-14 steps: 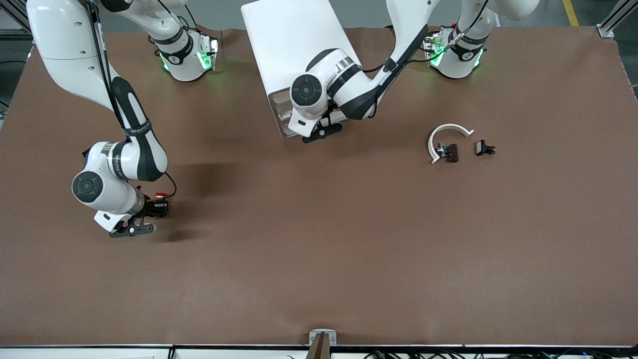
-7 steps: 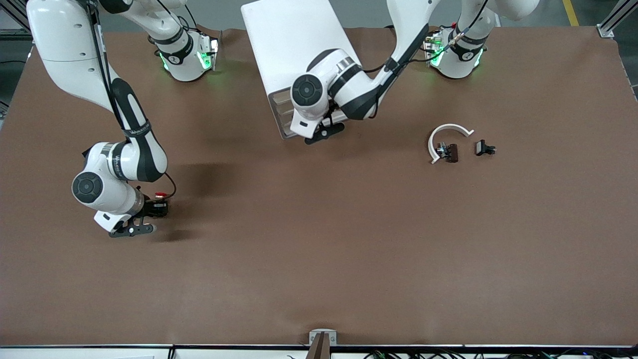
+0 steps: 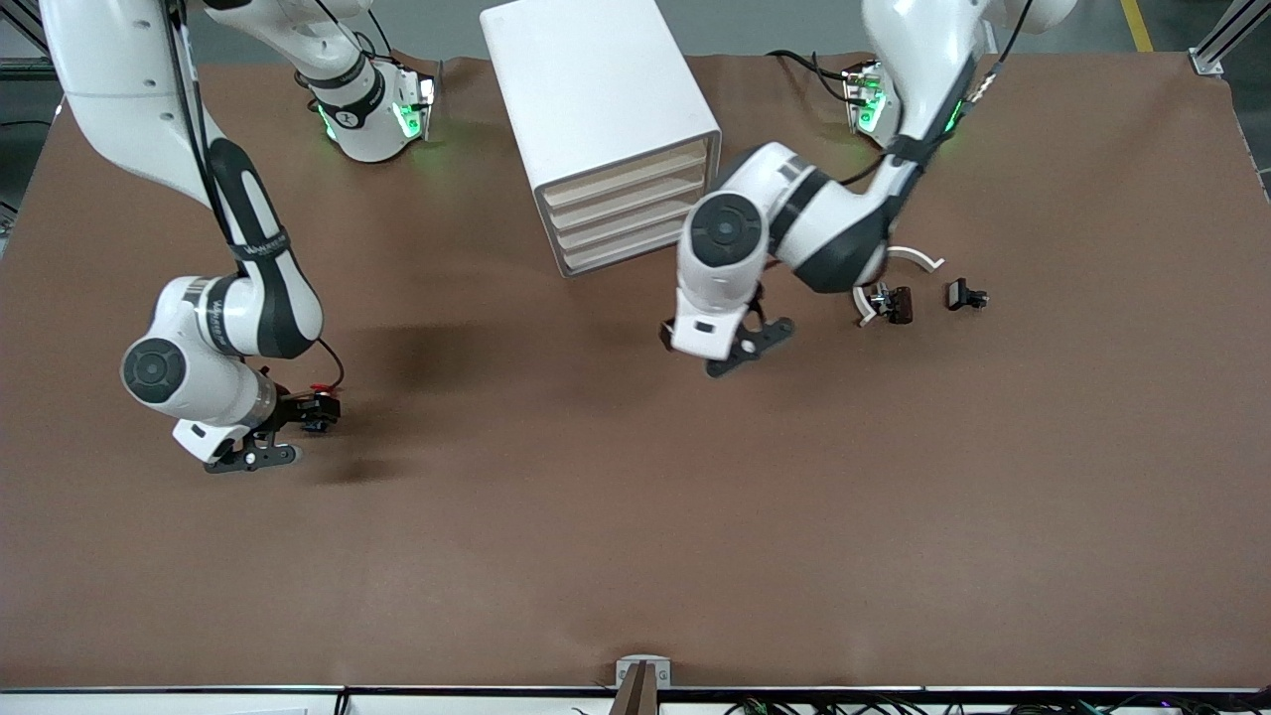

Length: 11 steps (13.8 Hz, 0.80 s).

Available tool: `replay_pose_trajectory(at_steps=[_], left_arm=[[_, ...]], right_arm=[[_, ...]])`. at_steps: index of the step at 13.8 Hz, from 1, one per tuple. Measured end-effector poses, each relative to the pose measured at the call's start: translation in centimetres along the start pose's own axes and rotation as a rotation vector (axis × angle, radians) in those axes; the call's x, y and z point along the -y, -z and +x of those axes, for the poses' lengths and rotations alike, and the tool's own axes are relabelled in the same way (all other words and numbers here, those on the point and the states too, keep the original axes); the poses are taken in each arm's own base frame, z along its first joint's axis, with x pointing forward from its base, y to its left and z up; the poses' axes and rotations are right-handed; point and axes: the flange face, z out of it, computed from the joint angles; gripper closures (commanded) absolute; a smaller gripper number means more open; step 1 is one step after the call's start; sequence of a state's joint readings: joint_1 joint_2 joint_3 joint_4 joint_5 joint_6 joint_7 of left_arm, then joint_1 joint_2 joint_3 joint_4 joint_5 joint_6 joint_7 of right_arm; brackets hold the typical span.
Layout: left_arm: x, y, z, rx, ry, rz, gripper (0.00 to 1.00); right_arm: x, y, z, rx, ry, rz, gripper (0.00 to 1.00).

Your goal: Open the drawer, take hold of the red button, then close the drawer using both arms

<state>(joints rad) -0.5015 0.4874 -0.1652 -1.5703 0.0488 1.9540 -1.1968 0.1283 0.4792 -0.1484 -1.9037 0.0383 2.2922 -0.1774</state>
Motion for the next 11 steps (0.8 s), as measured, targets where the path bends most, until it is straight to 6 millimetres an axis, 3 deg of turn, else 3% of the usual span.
replay_pose_trajectory(at_steps=[3, 5, 8, 11], left_arm=[[3.5, 3.3, 6.8, -0.026, -0.013, -0.045, 0.00], [6.1, 5.6, 10.0, -0.038, -0.028, -0.059, 0.00], [9.7, 9.2, 12.7, -0.056, -0.055, -0.068, 0.00], [12.4, 12.0, 13.8, -0.064, -0.094, -0.063, 0.00]], right_arm=[[0.3, 5.1, -0.5, -0.028, -0.015, 0.012, 0.00], [0.6, 7.7, -0.9, -0.035, -0.038, 0.020, 0.00], [2.1, 13.0, -2.1, -0.033, -0.081, 0.037, 0.00], [2.5, 19.4, -4.5, -0.058, -0.095, 0.052, 0.00]])
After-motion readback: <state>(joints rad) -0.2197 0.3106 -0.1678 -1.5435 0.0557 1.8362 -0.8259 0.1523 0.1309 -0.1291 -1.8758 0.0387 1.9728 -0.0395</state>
